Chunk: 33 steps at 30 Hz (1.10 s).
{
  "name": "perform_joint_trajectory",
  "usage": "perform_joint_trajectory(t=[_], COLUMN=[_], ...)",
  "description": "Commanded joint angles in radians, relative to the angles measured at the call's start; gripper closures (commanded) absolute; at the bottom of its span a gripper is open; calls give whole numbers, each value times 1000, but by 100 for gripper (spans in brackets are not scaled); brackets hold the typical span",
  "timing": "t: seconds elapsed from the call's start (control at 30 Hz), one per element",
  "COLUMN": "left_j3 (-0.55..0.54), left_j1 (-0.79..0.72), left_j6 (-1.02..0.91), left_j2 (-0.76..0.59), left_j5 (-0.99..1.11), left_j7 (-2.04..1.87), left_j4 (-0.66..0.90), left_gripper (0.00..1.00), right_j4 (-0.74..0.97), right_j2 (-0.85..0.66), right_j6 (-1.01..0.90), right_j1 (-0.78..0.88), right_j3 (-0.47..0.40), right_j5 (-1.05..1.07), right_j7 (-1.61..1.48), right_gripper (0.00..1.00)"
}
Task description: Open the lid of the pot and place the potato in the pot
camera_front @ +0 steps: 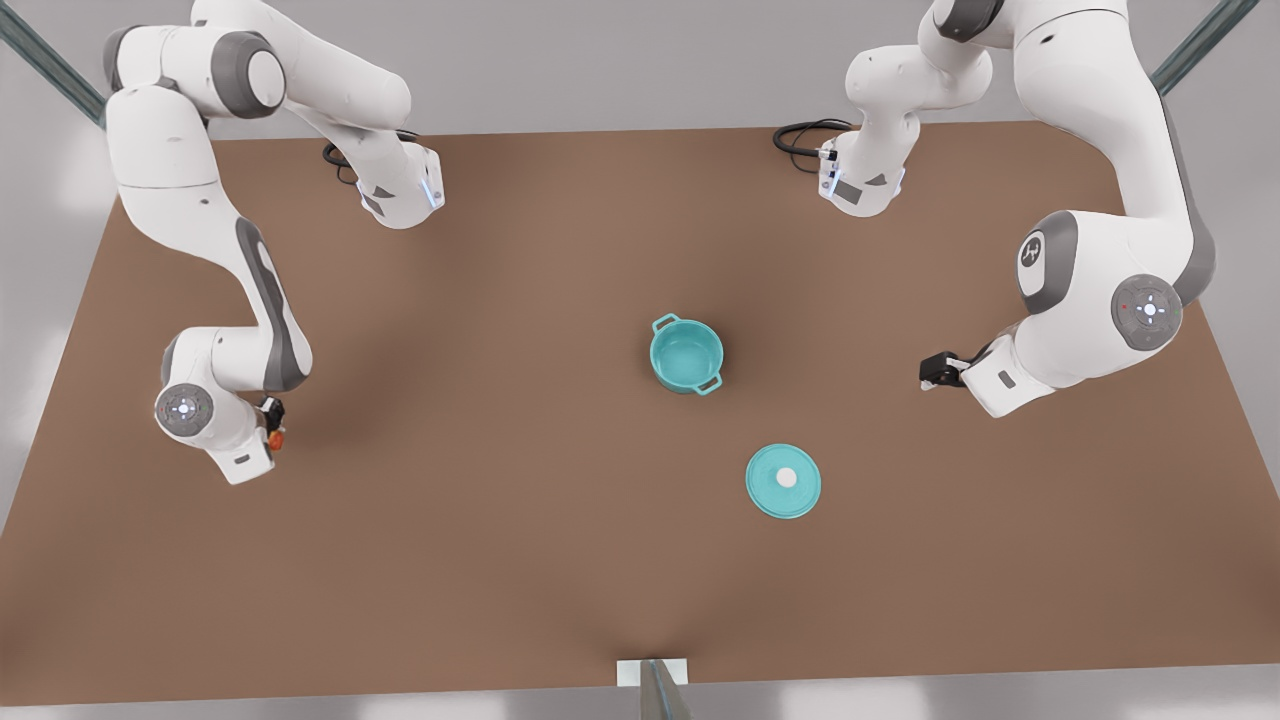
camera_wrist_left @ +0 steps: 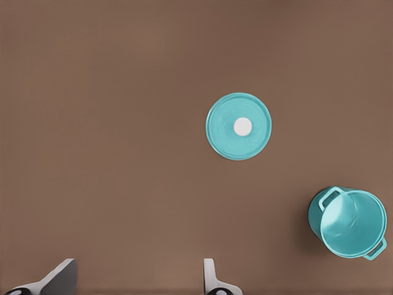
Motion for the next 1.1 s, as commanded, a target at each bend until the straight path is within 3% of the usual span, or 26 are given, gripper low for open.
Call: perform_joint_trajectory(t=[0.0,0.27,1.07], left_j3=[0,0,9], left_j1=[0,0,8], left_j6=[-1,-10,-24], left_j2=[-1,-1,-52], left_j5=[1,-1,27], left_j7=[6,5,8], left_j4=[0,-1,19], left_gripper=[0,0,0], right_j4=[3,104,406], right_j2=[-7,-10,119], right_j6=[-61,-239,-268], right_j1=[1,31,685], right_j3=[38,271,266], right_j5=[33,128,312], right_j7=[-11,203,832], right_gripper=[47,47,46])
